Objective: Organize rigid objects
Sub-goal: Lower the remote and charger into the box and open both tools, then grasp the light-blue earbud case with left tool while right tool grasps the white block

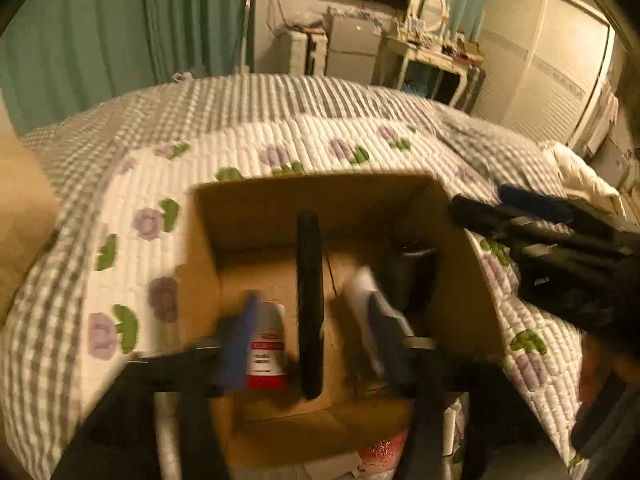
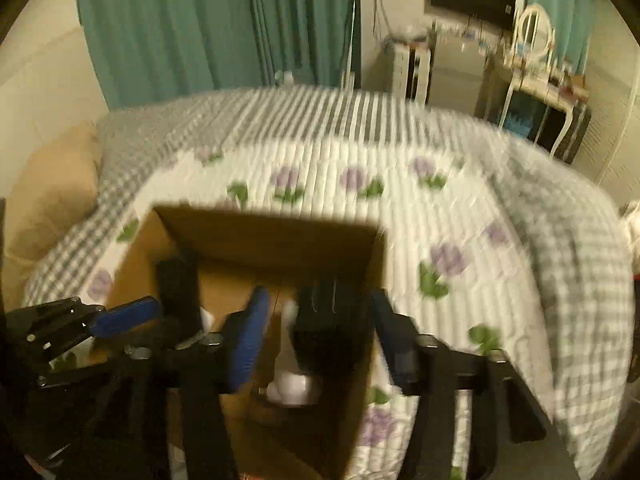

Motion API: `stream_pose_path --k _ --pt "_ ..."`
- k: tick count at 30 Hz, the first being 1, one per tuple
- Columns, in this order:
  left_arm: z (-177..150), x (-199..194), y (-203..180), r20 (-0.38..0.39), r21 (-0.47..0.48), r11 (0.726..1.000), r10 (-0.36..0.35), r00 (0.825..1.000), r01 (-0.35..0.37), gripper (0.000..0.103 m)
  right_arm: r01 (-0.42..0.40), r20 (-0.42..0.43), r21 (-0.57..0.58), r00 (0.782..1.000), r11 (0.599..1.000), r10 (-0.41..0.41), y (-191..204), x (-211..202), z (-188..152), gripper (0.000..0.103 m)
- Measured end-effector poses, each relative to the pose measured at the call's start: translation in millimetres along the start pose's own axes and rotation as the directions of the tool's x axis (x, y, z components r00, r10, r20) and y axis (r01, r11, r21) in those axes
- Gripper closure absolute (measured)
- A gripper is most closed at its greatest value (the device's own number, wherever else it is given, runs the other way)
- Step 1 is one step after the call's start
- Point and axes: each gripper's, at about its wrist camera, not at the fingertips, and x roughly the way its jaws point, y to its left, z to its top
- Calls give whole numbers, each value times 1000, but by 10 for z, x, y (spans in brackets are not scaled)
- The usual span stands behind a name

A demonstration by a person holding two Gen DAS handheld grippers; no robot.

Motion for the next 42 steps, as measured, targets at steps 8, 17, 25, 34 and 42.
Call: stream_pose_path --k 8,17,25,34,42 --pt "-365 -781 12 157 2 999 47 986 -48 4 18 160 -124 987 992 2 35 -1124 -196 13" --pt "-1245 -672 -85 133 -30 996 84 988 -80 4 -64 51 -132 996 989 71 -5 -1094 -1151 7" --pt "-1776 -109 -283 -33 34 996 81 996 -80 14 -79 -85 -126 994 989 69 -13 -504 -1659 7" --pt "-1968 243 -477 -155 126 991 66 986 -46 48 -97 -157 -144 985 985 74 33 -314 -1717 7" --pt "-1738 -177 -265 -47 33 999 33 998 -32 48 -100 -242 -257 970 961 36 264 -144 -1739 8"
